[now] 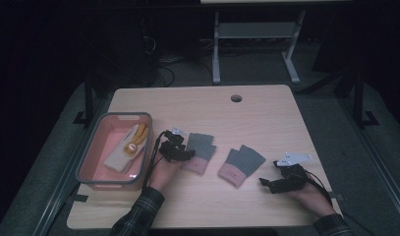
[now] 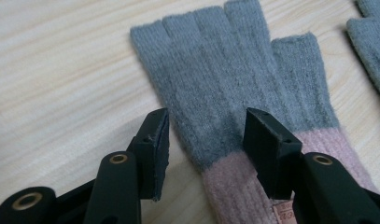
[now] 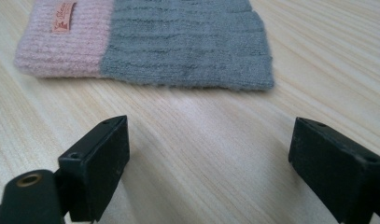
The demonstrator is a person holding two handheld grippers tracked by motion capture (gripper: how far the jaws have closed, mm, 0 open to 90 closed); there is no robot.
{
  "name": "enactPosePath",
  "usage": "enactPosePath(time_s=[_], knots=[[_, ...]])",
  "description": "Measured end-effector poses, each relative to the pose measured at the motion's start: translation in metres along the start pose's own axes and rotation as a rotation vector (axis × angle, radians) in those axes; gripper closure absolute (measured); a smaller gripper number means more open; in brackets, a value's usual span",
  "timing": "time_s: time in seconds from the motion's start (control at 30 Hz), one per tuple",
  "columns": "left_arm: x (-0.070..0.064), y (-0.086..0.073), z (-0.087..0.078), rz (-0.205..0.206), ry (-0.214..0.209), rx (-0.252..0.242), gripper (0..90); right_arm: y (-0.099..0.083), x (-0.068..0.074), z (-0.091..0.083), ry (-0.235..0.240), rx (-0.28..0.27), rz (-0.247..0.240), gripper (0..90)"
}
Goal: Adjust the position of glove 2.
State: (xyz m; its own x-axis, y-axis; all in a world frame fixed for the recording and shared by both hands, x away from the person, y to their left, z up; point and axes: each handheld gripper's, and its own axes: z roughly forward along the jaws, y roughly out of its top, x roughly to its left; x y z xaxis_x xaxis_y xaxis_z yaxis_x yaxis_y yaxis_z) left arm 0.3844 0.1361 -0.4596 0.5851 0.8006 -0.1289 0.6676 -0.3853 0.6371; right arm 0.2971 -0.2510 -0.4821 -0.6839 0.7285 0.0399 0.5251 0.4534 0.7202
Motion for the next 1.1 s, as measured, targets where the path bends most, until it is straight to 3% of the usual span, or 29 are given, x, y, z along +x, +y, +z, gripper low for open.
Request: enactPosePath(time_s=[0.17,0.3,0.43,0.47,0.6,0.7,0.87,1.1], knots=[[0.002,-0.003,-0.001,0.005,-0.024,0.000,61.4,0.000,0.000,0.000,0.000,0.000,0.000,12.1],[-0.001,-0.004,0.000,0.015,-0.048,-0.005,78.8,0.001,0.000,0.000,-0.002,0.011,0.001,12.8],[-0.001,-0.002,-0.003,0.016,-0.054,-0.015,81.3,0.006,0.000,-0.003,0.007,0.039,0.017,22.7],[0.000,-0.002,-0.005,0.008,-0.063,-0.021,81.5,0.007,0.000,-0.004,0.012,0.032,0.020,26.7],[-0.001,0.003,-0.014,0.006,-0.078,-0.048,81.9,0.014,0.002,-0.009,0.040,0.004,0.026,68.9],[-0.003,0.006,-0.020,0.009,-0.089,-0.068,82.0,0.021,0.006,-0.007,0.073,0.005,0.014,86.7],[-0.005,0.009,-0.026,0.011,-0.108,-0.085,82.0,0.030,0.013,0.005,0.128,0.025,0.006,90.0],[-0.010,0.013,-0.023,0.025,-0.103,-0.090,82.0,0.041,0.024,0.021,0.152,0.048,-0.036,90.0]])
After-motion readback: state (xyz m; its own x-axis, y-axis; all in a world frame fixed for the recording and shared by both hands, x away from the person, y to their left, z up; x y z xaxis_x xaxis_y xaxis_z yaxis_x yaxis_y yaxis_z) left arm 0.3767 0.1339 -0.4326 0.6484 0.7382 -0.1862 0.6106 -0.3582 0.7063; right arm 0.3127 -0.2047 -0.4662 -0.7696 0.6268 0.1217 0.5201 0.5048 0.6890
